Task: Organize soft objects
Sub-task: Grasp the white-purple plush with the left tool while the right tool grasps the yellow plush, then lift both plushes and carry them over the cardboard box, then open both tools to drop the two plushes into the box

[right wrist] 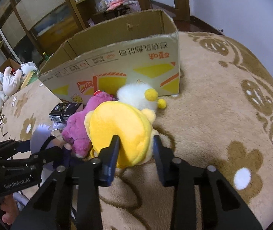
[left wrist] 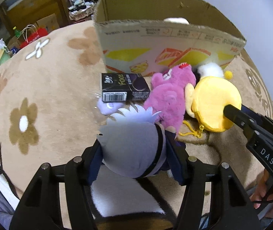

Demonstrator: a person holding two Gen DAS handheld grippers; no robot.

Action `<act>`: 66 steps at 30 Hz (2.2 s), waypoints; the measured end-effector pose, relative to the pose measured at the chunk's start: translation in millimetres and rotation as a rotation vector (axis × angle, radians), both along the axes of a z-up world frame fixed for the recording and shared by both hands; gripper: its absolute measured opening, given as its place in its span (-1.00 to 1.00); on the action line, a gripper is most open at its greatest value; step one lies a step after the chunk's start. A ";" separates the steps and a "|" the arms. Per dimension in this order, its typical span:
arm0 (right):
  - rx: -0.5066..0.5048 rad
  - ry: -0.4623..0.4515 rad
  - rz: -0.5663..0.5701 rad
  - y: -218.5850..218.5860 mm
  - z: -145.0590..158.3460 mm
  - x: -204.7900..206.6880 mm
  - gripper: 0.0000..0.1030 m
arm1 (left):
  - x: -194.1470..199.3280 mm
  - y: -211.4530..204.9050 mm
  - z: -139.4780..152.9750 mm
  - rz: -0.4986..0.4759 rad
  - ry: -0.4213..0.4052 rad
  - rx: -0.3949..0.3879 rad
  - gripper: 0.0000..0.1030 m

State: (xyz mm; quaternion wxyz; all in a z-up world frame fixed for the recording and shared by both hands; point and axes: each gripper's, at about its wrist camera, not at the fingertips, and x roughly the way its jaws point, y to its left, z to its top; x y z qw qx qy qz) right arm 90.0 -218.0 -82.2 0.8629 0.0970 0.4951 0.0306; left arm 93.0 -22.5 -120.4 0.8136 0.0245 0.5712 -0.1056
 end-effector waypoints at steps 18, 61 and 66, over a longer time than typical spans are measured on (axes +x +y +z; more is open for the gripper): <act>-0.007 -0.307 -0.059 -18.4 87.8 -35.9 -0.46 | -30.6 20.5 119.1 0.108 -0.592 -0.025 0.16; -0.066 -0.406 0.006 -22.1 81.2 67.4 -0.38 | 94.8 -21.4 78.7 -0.030 -0.564 -0.039 0.22; -0.067 -0.375 0.016 -20.7 70.7 69.9 -0.32 | 97.0 -27.1 69.0 -0.045 -0.542 -0.010 0.26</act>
